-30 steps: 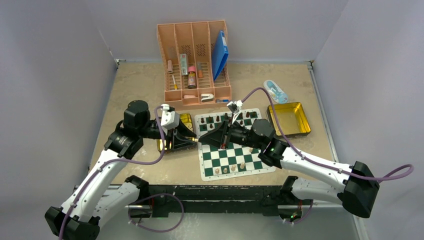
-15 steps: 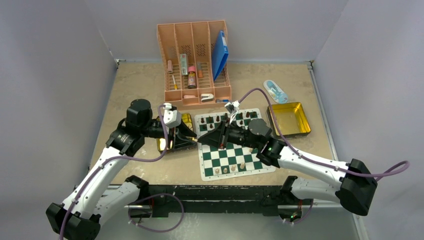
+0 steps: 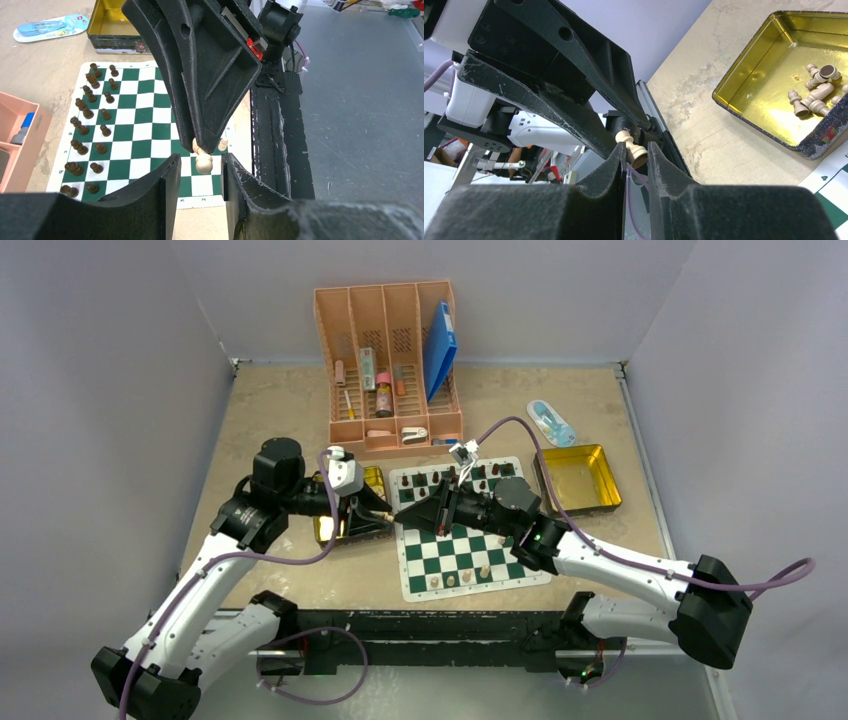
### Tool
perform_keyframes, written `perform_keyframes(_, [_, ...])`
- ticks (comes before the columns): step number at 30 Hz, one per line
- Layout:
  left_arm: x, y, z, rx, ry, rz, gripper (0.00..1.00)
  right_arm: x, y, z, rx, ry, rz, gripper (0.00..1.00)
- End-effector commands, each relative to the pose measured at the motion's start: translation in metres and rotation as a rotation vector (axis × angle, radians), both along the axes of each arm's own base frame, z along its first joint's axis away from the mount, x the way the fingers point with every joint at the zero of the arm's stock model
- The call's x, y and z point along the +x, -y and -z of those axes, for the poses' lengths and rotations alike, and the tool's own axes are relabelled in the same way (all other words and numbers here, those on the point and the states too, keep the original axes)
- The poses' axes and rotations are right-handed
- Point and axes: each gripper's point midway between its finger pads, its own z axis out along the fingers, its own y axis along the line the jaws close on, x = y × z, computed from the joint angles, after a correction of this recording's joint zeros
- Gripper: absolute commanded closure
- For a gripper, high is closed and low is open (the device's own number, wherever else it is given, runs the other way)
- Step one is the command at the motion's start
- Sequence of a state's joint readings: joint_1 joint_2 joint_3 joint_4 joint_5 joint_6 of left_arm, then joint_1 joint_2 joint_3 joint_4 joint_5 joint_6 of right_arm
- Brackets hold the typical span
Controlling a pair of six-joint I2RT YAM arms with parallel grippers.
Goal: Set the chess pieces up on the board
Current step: Place the chess piece on the chessboard.
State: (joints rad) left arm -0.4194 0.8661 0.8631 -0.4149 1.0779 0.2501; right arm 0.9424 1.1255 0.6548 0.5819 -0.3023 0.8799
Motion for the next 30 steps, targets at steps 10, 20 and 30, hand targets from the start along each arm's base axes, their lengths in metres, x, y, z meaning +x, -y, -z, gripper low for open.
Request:
perform_keyframes(10, [-0.010, 0.001, -0.022, -0.047, 0.071, 0.060, 0.89, -0.001, 0.002, -0.041, 0.117, 0.035, 0.012, 1.00])
perform_keyframes(20, [-0.005, -0.004, -0.020, -0.012, 0.082, 0.002, 0.69, -0.003, 0.004, -0.048, 0.137, 0.041, 0.008, 1.00])
perform_keyframes(30, [-0.011, -0.002, -0.021, -0.046, 0.088, 0.030, 0.74, -0.003, 0.001, -0.045, 0.133, 0.030, -0.002, 1.00])
